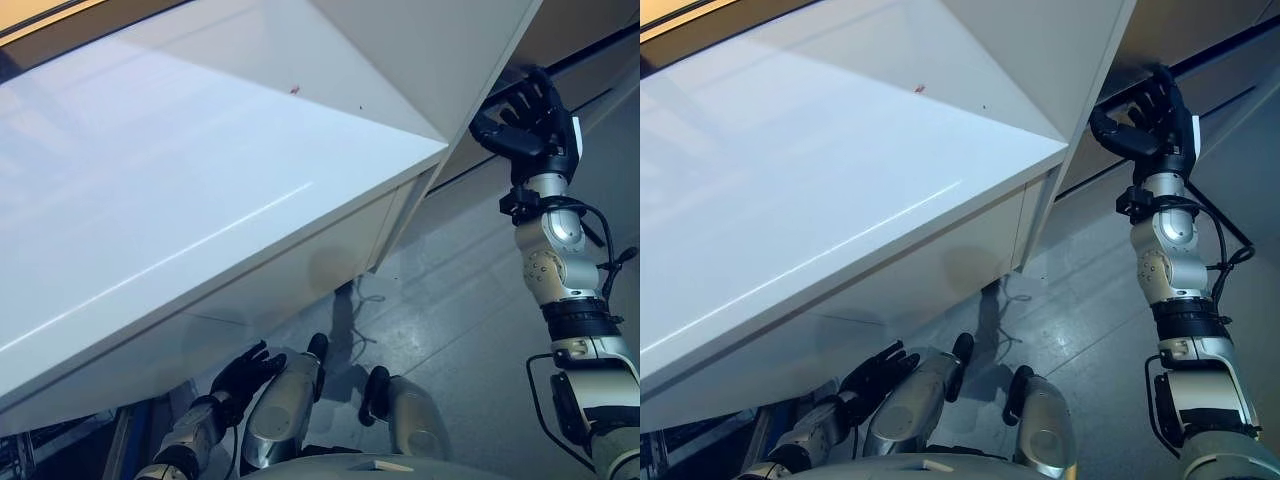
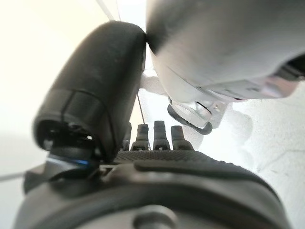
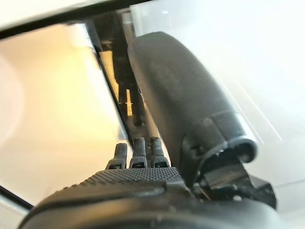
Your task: Put drinks into fridge and close the fridge
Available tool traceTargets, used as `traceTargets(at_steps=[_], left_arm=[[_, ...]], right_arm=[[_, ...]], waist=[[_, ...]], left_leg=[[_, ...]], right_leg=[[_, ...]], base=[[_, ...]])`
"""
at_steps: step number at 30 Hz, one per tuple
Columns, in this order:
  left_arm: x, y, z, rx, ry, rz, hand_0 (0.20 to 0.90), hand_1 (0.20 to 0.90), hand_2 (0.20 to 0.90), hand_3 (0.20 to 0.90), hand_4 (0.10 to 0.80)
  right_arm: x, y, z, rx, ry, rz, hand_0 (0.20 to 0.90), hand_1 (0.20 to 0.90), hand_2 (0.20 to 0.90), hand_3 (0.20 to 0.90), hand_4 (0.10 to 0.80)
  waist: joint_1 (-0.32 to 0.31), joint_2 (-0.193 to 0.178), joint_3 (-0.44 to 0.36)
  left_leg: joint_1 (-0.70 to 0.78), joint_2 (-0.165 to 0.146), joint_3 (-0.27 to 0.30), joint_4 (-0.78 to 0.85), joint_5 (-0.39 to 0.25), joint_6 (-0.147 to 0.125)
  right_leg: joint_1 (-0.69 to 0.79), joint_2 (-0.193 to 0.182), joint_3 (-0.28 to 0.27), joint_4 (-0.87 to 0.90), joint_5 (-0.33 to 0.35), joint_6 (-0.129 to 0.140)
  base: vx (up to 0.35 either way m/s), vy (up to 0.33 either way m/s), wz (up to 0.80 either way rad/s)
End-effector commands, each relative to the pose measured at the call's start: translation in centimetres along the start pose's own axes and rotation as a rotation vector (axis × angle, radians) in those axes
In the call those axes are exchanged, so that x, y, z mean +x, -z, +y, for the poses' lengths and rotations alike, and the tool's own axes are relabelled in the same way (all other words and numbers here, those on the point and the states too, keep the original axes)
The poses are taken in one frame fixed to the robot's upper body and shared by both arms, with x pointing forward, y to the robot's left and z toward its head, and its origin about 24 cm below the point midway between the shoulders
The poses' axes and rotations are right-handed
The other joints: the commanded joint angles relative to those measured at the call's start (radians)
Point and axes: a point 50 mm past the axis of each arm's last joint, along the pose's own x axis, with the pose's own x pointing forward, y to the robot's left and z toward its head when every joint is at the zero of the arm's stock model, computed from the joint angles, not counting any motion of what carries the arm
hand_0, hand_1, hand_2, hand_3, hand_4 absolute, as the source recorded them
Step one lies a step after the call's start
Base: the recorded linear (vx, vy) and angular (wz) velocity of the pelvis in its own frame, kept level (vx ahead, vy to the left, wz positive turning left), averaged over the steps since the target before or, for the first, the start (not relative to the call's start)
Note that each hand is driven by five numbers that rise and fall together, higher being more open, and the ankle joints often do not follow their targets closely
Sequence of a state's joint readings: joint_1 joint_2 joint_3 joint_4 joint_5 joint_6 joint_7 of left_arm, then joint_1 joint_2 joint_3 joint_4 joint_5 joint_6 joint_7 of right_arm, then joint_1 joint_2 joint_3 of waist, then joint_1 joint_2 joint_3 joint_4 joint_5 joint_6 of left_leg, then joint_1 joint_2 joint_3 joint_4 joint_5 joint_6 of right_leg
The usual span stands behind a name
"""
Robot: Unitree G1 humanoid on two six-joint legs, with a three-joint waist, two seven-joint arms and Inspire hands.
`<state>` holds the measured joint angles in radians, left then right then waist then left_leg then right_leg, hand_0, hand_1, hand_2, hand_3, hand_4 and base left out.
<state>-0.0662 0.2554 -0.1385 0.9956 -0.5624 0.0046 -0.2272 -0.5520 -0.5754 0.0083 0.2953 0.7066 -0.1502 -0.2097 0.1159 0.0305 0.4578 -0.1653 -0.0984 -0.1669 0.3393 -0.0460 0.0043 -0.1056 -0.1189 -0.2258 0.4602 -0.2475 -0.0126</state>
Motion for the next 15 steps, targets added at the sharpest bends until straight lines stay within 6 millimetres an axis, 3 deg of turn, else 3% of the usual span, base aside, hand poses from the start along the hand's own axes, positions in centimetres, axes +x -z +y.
traceTargets(at_steps=[1,6,8,11,15], left_arm=[[-2.1,3.9,2.3,0.045,-0.054,0.118,0.9,0.9,0.9,0.9,0.8],[-2.0,3.7,2.5,0.023,-0.091,0.111,0.9,0.9,0.9,0.9,0.8],[-2.0,4.0,2.5,0.001,-0.104,0.109,0.9,0.9,0.9,0.9,0.8],[-2.0,4.3,2.3,-0.026,-0.113,0.1,0.9,0.9,0.9,0.9,0.8],[-2.0,4.7,2.1,-0.074,-0.129,0.104,0.9,0.9,0.9,0.9,0.8]], right_arm=[[0.1,-5.3,2.1,0.125,-0.069,-0.286,0.9,0.9,0.9,0.9,0.8],[-3.5,1.6,0.3,0.157,-0.061,-0.007,0.9,0.9,0.9,0.9,0.8],[-6.0,5.6,-1.4,0.225,0.007,0.177,0.9,0.9,0.9,0.9,0.8],[-9.3,9.7,-3.2,0.279,0.096,0.359,0.9,0.9,0.9,0.9,0.8],[-15.5,15.5,-4.8,0.201,0.206,0.676,0.9,0.9,0.9,0.9,0.8]], waist=[[-0.026,-0.051,-0.209],[-0.075,-0.06,-0.282],[-0.091,-0.062,-0.317],[-0.103,-0.062,-0.345],[-0.119,-0.066,-0.373]], left_leg=[[0.1,-0.001,0.1,-0.087,-0.086,0.075],[0.161,0.024,0.154,-0.207,-0.047,0.056],[0.187,0.034,0.176,-0.252,-0.036,0.05],[0.212,0.045,0.194,-0.294,-0.023,0.042],[0.243,0.055,0.217,-0.332,-0.011,0.035]], right_leg=[[0.047,0.018,0.114,-0.188,0.148,0.041],[0.092,0.043,0.141,-0.321,0.206,0.058],[0.108,0.055,0.146,-0.361,0.22,0.061],[0.126,0.068,0.144,-0.394,0.23,0.061],[0.154,0.085,0.133,-0.423,0.233,0.055]], base=[[-0.046,-0.058,-0.34],[-0.072,-0.068,-0.31],[-0.069,-0.048,-0.23],[-0.062,-0.039,-0.25],[-0.066,-0.039,-0.05]])
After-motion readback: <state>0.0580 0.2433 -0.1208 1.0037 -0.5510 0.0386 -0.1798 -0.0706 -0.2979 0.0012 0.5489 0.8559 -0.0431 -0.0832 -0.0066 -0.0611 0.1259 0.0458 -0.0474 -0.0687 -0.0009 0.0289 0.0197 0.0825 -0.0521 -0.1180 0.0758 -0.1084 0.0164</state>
